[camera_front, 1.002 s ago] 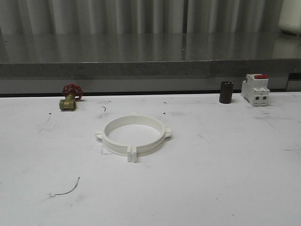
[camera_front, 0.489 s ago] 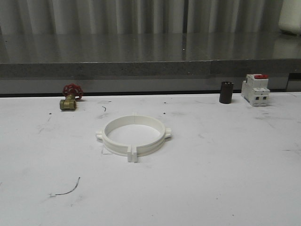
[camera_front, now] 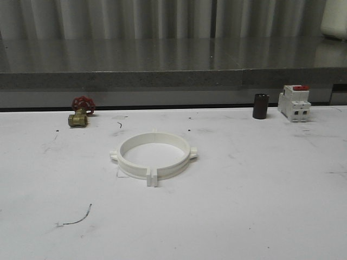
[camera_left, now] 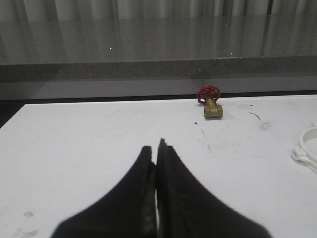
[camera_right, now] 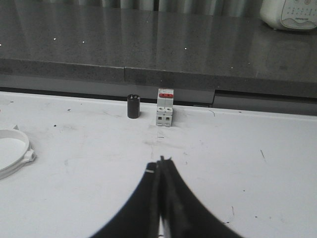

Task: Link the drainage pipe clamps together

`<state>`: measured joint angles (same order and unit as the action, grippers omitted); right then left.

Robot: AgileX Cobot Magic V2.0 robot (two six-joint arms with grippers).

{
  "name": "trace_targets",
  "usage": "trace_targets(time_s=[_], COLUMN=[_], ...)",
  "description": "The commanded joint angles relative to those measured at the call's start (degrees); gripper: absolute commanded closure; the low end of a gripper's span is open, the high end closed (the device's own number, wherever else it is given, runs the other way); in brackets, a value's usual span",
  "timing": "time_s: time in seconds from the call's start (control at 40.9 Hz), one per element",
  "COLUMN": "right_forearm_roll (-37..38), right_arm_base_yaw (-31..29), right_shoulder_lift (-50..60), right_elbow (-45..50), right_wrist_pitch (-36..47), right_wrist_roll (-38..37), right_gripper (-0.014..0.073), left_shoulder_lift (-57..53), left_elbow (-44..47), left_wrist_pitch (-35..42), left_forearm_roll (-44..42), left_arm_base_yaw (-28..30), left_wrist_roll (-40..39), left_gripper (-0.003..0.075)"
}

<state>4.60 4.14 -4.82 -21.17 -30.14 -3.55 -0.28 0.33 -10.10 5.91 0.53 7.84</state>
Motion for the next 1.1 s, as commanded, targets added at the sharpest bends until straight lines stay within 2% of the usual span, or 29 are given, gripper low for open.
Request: trace_targets(time_s=[0.0,0.806,0.929,1.075], right_forearm_roll=[0.86,1.16,-0.41,-5.16], right_arm_base_yaw=[-0.05,-0.05,-0.91,-3.05], right_shoulder_lift=[-0.68,-0.68,-0.68,0.56], right_elbow=[-1.29,-1.08,1.97,10.81], right_wrist_pitch=[4.99,5.13,8.13,16.82], right_wrist_roll=[0.34,0.34,2.36,4.62], right_gripper=[0.0655,0.0655,0.0655,0.0655], left_shoulder_lift=[-1.21,-1.21,-1.21,-1.21], left_elbow=[0.07,0.07,0.07,0.07], left_wrist_pitch=[5.18,5.18,5.18,5.18], left_forearm_roll=[0.61,0.61,0.61,0.61], left_arm_base_yaw=[0.15,0.15,0.15,0.15], left_wrist_roll=[0.07,0.07,0.07,0.07], left_gripper=[0.0741,0.0741,0.0741,0.0741])
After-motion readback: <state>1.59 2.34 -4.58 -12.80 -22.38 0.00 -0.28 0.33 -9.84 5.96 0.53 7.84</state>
